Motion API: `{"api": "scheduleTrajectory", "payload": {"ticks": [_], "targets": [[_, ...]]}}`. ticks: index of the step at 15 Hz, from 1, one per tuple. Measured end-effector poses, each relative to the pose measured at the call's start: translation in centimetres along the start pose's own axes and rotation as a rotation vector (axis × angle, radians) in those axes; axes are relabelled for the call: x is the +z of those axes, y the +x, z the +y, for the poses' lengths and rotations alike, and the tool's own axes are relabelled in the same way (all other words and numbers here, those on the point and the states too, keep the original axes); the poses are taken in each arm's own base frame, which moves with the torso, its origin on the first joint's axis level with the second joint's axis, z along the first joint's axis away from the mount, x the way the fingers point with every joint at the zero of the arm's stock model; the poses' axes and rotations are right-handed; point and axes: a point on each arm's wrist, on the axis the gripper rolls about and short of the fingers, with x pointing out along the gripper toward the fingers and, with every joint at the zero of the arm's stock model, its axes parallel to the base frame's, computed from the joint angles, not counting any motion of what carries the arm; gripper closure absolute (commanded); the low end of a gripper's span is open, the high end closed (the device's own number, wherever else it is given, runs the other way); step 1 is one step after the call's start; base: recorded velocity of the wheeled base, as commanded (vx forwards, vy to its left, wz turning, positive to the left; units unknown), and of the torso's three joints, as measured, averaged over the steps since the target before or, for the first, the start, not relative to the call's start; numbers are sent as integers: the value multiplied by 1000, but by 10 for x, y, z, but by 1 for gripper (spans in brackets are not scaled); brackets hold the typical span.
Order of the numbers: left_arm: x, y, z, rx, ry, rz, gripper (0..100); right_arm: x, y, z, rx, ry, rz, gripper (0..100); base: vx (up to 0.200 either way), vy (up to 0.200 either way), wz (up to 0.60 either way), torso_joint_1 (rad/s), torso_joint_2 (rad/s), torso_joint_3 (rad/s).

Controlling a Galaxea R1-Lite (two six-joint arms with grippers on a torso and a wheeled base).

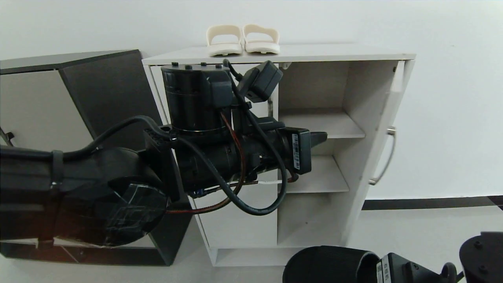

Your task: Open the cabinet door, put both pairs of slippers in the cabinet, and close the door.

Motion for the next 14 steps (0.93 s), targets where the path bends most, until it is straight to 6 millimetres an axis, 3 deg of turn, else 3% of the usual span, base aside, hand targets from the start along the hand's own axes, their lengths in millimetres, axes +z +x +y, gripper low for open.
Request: {"api": "scheduleTrajectory", "payload": {"ticks": [3,5,7,8,9,10,12,14], "targets": [[7,-9,10,112,4,-45,100,12,2,-6,-46,47,-60,100,0,0,0,0,0,0],[16,-27,18,264,9,-109,100,26,5,-19,-224,162,-101,100,0,0,0,0,0,0],[24,-58,17,400,19,-161,100,46,7,-42,-500,287,-162,100,0,0,0,0,0,0],[25,-79,16,469,27,-180,100,53,9,-54,-593,323,-180,100,0,0,0,0,0,0],[22,-110,15,566,36,-187,100,54,9,-56,-612,330,-183,100,0,0,0,0,0,0],[14,-144,13,656,40,-191,100,60,12,-74,-744,368,-188,100,0,0,0,0,0,0],[-2,-194,4,766,45,-204,100,60,15,-81,-769,376,-181,100,0,0,0,0,0,0],[-37,-261,-16,907,55,-202,100,61,19,-79,-758,371,-176,100,0,0,0,0,0,0]]}}
